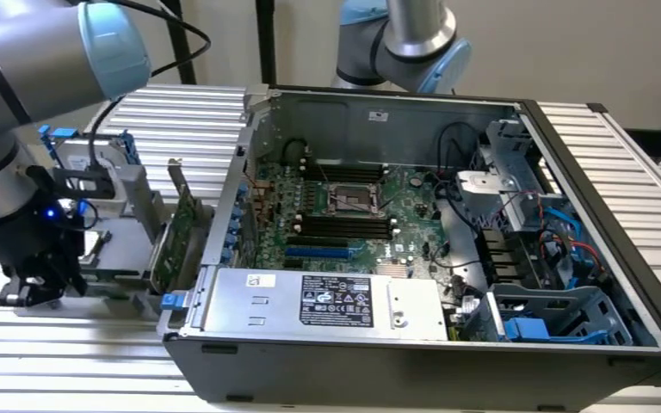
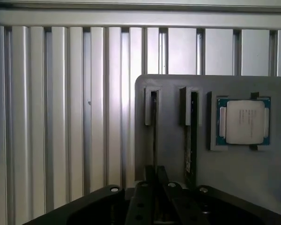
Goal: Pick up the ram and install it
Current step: 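Pick up the ram and move it above insertion slot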
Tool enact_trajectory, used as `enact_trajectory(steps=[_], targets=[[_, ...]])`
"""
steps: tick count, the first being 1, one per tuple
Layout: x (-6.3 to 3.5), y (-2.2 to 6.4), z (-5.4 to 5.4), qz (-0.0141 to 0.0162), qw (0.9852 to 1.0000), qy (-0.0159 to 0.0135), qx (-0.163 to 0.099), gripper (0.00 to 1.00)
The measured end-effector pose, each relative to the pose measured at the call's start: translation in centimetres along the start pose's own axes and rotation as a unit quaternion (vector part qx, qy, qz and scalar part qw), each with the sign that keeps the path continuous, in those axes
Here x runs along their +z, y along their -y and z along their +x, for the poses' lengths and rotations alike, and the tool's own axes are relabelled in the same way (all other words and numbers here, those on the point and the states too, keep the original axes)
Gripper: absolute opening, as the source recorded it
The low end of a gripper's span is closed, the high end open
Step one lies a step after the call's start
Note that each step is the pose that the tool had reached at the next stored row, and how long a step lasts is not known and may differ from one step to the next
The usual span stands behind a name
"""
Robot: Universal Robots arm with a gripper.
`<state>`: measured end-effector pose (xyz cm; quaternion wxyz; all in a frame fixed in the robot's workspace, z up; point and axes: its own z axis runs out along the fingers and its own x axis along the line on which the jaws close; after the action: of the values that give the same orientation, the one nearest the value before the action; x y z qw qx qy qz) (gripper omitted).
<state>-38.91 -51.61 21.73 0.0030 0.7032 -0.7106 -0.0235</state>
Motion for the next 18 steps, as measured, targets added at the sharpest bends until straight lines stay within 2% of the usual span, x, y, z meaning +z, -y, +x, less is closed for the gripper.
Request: enact_trajectory(steps=[18], targets=[[-8.19, -0.13, -0.5, -0.0001, 1.0, -0.0001, -0.002, 0.0]])
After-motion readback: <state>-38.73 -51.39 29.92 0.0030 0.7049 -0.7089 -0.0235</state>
